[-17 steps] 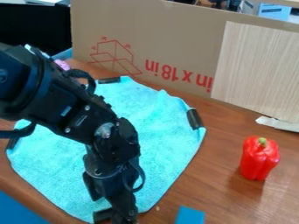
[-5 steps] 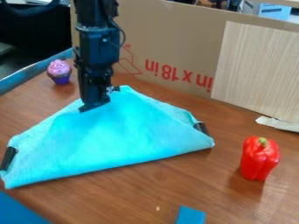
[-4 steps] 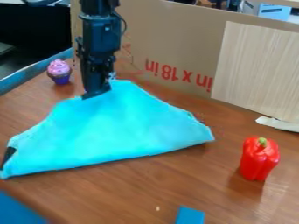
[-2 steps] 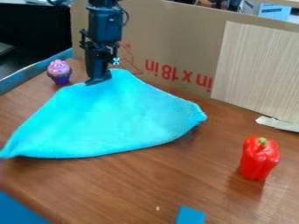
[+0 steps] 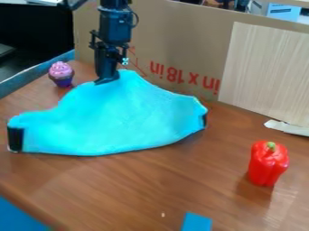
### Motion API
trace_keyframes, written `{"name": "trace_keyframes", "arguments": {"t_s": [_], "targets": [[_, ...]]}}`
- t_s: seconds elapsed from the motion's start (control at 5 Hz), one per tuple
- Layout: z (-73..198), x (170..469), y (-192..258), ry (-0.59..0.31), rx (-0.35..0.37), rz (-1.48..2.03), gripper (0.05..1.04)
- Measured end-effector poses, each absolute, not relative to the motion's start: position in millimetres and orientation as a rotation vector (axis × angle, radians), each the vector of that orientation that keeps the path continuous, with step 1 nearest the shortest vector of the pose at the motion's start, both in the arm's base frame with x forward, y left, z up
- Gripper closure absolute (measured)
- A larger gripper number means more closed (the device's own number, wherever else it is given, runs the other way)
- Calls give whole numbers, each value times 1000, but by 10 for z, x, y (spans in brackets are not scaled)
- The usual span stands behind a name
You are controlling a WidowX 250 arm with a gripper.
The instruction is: Fold the cloth from the bottom right to top left
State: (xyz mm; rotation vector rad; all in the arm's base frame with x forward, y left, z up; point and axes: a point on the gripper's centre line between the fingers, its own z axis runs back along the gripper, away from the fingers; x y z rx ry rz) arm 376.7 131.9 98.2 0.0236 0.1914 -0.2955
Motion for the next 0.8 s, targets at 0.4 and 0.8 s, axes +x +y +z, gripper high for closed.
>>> {"name": "trace_keyframes", "arguments": {"t_s": [0.4,0.8], "targets": [[934,3907,1421,194,57,-302,1033],[771,4032,1541,242,53,-269,886]]}}
